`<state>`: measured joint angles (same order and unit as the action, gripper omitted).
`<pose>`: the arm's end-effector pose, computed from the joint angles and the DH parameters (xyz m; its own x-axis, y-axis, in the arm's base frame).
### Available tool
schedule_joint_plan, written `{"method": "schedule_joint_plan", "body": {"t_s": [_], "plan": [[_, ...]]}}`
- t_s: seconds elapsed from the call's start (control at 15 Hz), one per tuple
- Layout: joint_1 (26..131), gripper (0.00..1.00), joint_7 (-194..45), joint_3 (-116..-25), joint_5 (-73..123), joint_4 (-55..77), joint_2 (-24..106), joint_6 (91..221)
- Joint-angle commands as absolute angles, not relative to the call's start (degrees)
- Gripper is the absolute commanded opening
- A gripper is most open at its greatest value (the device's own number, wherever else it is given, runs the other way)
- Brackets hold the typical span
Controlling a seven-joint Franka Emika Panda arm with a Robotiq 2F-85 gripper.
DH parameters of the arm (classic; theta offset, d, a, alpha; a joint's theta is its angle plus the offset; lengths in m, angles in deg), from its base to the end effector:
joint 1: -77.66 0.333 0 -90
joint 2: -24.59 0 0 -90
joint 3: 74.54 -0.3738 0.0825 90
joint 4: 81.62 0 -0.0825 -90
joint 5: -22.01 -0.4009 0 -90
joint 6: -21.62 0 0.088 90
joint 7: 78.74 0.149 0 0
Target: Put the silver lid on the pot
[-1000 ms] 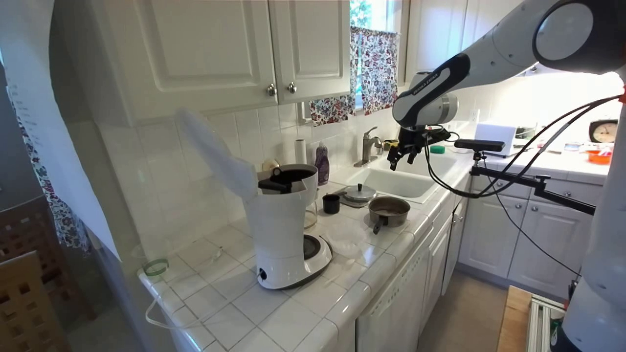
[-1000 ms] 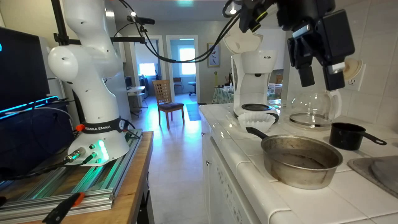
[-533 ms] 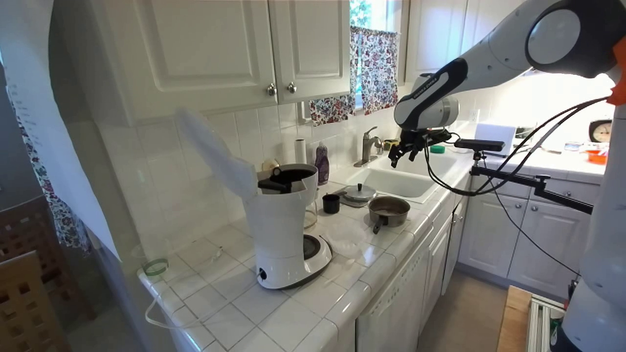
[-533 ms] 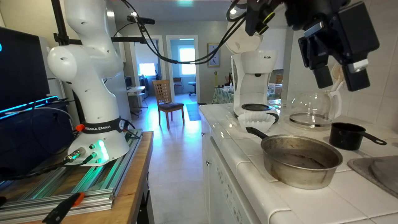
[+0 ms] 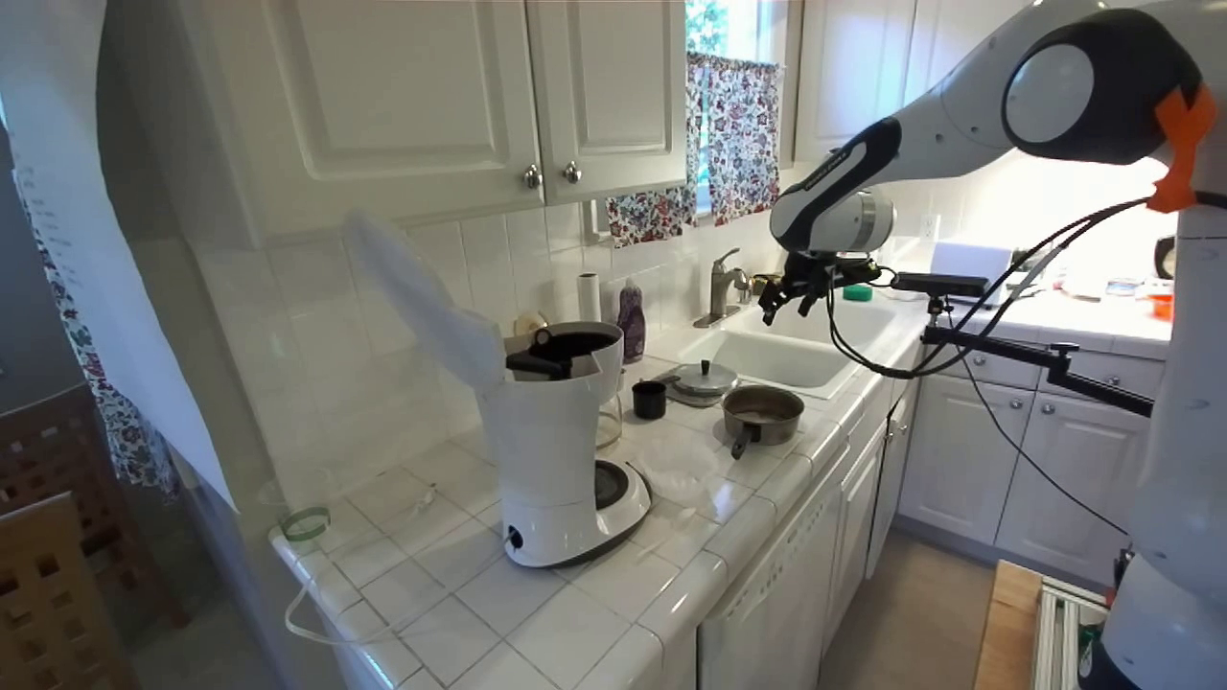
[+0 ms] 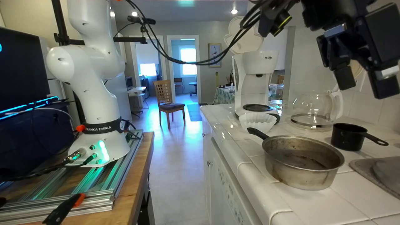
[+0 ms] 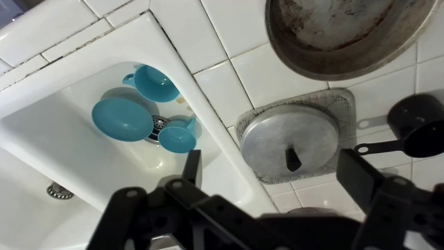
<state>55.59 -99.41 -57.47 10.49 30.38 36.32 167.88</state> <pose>0.5298 -0.4161 0.4301 0.8290 -0.3911 0.3998 -0.4402 -0.8972 0.0351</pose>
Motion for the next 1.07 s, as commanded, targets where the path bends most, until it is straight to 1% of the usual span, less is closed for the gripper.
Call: {"method": "schedule_joint_plan", "body": {"t_s": [0.0,0.47,1.0], "plan": [[52.8,1.0,-103.2,-59.5,6.9,24.5,40.6,164.8],[51.6,1.0,-101.4,-60.0,10.6,16.2,47.4,159.6],[51.2,1.0,-102.0,-62.3,12.4,7.8,54.9,158.7]]}}
